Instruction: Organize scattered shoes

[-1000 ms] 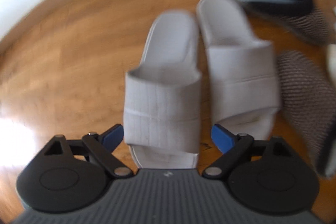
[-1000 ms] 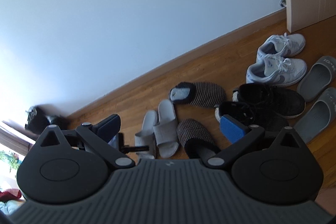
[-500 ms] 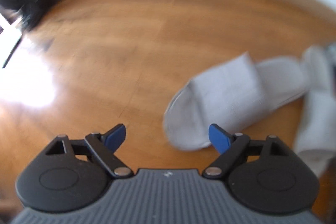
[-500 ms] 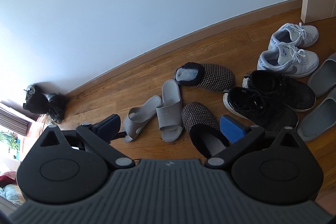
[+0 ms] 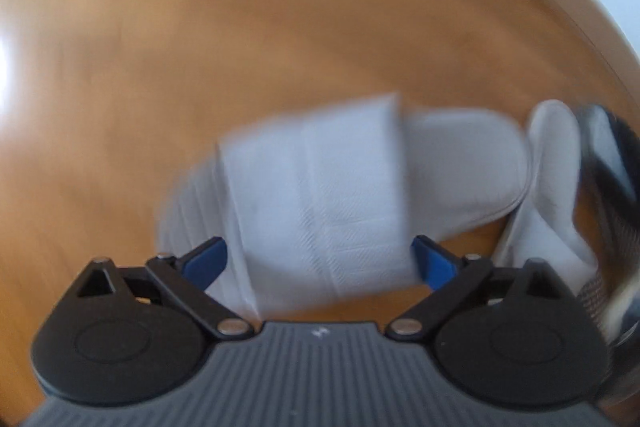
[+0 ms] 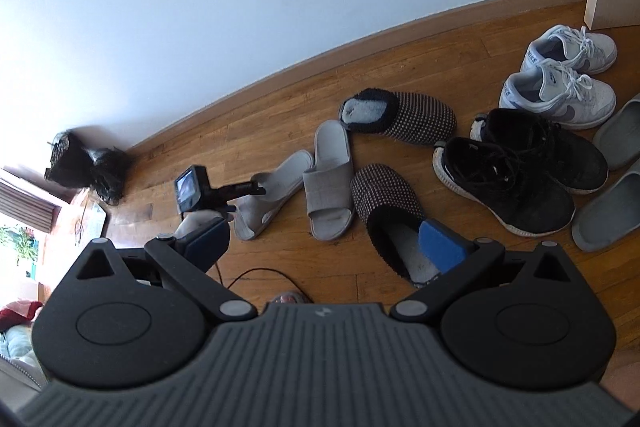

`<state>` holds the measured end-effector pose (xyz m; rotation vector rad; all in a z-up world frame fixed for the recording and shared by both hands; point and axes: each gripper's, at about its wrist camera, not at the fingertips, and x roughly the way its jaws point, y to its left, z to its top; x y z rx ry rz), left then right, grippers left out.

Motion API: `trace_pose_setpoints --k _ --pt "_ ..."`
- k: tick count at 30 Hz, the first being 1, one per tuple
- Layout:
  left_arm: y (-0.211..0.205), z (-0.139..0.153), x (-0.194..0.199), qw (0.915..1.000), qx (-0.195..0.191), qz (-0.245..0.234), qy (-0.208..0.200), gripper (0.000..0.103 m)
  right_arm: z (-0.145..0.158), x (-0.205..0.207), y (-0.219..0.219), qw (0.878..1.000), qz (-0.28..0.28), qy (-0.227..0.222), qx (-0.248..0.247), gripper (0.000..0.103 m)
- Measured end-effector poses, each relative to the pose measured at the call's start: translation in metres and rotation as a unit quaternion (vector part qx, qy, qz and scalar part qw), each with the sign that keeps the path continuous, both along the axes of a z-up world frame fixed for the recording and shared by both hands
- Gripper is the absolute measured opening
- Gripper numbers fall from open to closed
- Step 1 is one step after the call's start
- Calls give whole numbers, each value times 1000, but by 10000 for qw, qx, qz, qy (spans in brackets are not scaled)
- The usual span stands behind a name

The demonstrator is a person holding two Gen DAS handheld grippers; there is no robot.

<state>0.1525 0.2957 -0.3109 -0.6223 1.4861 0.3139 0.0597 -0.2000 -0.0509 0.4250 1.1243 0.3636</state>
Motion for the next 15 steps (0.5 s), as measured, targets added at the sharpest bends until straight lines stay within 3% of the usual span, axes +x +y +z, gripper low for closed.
trace_pose_setpoints --k 2,5,7,9,12,15 --pt "-2 -1 -17 9989 -304 322 178 91 0 -2 0 10000 11 19 21 103" --pt "-15 0 -70 9897 -1081 793 497 85 3 -3 -2 10000 -30 -12 54 102" --pt "-13 0 -109 9719 -1696 1494 655 83 3 -4 -2 9999 -57 -8 94 102" --pt "-13 8 -132 9639 -1904 1752 629 84 3 -4 -1 9999 -38 21 143 102" --pt "-14 31 -151 9646 -1894 1739 577 86 2 -5 7 9998 69 60 162 103" --pt "-21 75 -160 9728 -1894 1302 303 94 2 -8 13 9998 150 80 134 102"
